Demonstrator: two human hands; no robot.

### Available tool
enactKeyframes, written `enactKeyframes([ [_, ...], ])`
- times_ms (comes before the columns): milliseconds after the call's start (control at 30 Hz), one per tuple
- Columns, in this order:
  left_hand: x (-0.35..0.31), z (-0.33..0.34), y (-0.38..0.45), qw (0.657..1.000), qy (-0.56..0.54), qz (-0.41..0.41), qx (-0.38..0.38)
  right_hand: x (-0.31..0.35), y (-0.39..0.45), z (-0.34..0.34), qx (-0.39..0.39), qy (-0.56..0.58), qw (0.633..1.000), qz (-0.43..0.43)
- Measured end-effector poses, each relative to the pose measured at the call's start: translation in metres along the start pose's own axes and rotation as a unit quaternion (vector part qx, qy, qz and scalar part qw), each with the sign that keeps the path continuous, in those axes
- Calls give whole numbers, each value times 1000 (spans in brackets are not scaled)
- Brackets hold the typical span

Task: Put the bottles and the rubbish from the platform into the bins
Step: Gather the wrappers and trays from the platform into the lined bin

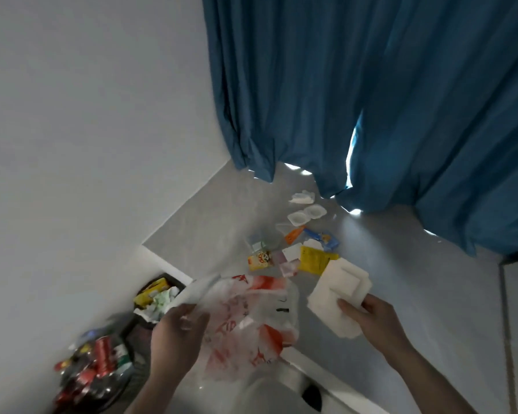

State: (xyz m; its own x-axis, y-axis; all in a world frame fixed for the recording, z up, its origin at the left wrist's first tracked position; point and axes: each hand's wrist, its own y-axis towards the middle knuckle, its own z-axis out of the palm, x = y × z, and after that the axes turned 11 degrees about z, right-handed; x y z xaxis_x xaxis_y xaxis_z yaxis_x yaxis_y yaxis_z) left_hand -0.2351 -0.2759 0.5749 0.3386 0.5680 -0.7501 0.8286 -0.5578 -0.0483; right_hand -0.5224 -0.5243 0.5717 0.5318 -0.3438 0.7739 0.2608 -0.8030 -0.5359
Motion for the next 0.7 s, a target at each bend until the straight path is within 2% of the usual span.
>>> enactKeyframes([
  [100, 51, -52, -13, 996, -42, -67, -28, 19, -20, 57, 22, -6, 1000, -21],
  [400, 172, -190, -56, 962, -116, -190, -156, 33, -76, 223, 100, -35, 993, -51],
  [700, 215, -249, -45, 936, -134, -220, -241, 62, -66, 276, 122, -52, 989, -69],
])
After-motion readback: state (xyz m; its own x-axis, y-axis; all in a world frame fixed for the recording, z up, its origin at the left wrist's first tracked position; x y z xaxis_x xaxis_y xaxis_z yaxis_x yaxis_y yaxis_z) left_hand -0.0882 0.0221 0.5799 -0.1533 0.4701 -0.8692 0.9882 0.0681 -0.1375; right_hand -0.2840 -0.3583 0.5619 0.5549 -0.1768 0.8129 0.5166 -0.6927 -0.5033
